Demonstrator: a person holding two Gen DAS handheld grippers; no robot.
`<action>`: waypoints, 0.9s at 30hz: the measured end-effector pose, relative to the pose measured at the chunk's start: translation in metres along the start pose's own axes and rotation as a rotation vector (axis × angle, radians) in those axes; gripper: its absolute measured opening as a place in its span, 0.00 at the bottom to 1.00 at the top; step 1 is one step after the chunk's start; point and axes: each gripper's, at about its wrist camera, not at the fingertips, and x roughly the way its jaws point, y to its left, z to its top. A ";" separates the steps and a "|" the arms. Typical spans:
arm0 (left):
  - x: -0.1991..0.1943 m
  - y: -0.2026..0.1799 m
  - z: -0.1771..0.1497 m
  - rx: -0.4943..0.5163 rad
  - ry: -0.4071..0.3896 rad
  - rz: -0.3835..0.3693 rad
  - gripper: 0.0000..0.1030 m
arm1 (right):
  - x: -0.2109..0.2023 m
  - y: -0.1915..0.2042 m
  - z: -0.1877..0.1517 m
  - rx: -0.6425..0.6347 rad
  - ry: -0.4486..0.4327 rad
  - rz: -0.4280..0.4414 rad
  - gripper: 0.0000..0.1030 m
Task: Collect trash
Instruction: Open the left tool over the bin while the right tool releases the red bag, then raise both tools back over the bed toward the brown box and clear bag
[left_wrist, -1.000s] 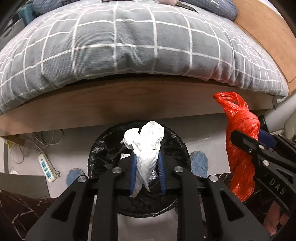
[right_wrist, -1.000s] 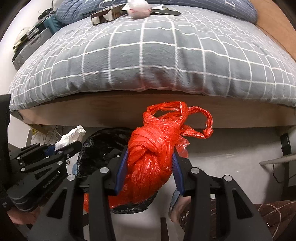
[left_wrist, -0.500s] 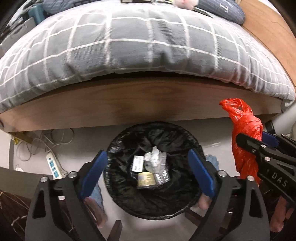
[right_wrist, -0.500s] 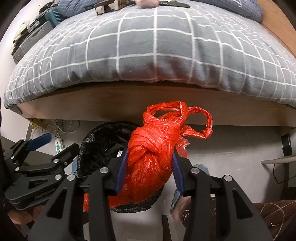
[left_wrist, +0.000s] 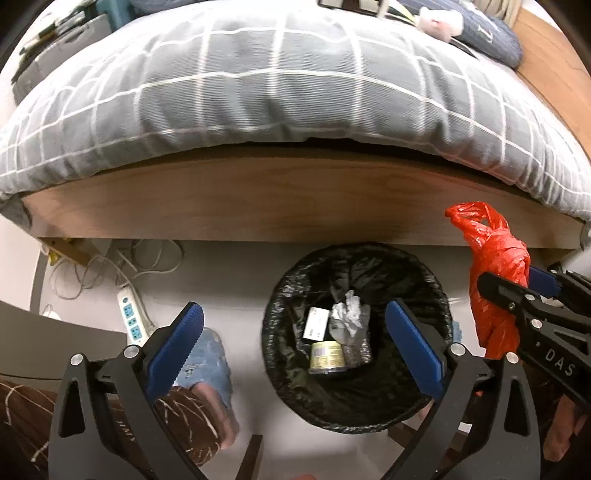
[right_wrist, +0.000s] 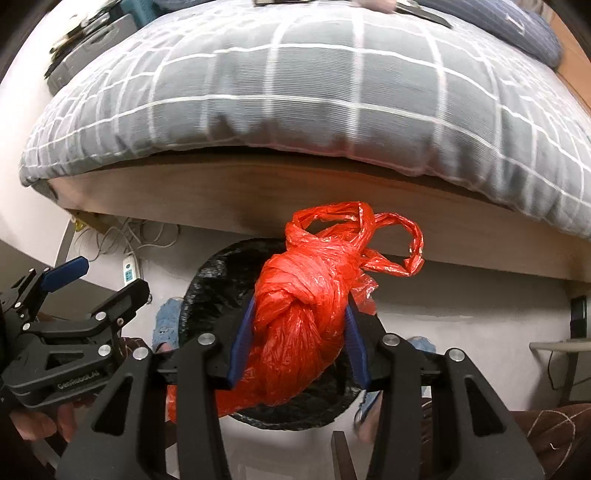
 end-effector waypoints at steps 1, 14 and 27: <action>-0.001 0.001 0.000 -0.003 0.000 0.004 0.94 | 0.000 0.002 0.001 -0.005 -0.001 0.000 0.44; -0.016 0.010 0.010 -0.006 -0.047 0.025 0.94 | -0.008 0.007 0.000 -0.007 -0.065 -0.043 0.84; -0.054 -0.002 0.036 0.013 -0.132 -0.001 0.94 | -0.070 -0.014 0.019 0.000 -0.240 -0.104 0.93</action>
